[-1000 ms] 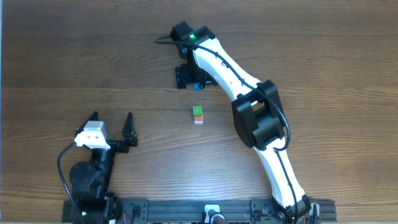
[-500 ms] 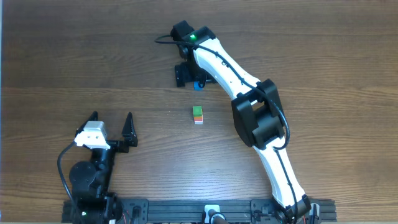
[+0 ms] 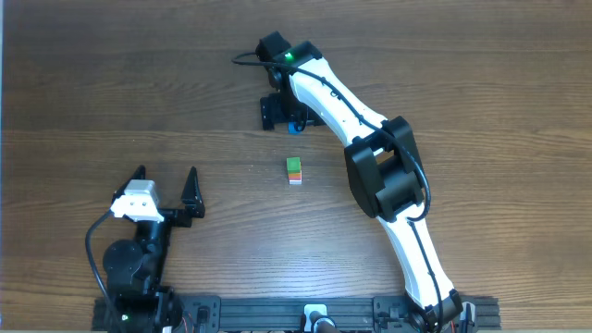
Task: Stack Cubes
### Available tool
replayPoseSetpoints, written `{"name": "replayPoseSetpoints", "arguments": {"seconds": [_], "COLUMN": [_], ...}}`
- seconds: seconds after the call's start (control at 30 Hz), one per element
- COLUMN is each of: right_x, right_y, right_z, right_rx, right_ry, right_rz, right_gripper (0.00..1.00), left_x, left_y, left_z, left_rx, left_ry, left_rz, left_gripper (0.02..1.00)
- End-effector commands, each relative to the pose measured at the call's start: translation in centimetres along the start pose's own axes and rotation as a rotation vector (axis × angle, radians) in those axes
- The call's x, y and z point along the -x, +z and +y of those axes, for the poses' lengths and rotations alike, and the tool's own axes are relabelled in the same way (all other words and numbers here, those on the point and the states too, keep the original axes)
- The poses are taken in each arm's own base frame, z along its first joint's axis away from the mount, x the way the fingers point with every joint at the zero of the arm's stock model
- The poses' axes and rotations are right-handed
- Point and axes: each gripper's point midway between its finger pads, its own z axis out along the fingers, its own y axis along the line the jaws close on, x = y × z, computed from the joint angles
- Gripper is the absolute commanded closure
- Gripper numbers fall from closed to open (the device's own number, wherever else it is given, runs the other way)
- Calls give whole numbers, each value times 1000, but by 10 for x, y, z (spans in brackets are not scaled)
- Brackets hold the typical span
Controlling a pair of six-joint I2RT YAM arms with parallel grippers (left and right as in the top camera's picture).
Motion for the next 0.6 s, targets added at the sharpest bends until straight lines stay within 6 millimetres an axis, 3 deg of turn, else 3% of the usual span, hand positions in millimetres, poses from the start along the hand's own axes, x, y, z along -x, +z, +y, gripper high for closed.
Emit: {"name": "replayPoseSetpoints", "arguments": {"seconds": [0.03, 0.17, 0.6], "right_x": [-5, -6, -5], "right_y": [15, 20, 21], "right_z": [-5, -6, -2], "right_rx": [-8, -13, 6], "right_ry": [24, 29, 36], "right_rz": [36, 46, 45], "right_gripper": [53, 88, 481], "left_x": [-2, -2, -2], "left_y": [0, 0, 0], "left_z": [-3, -3, -3], "left_rx": [-16, -16, -16], "left_ry": [15, 15, 15], "left_rz": [1, 1, 1], "left_gripper": [18, 20, 18]}}
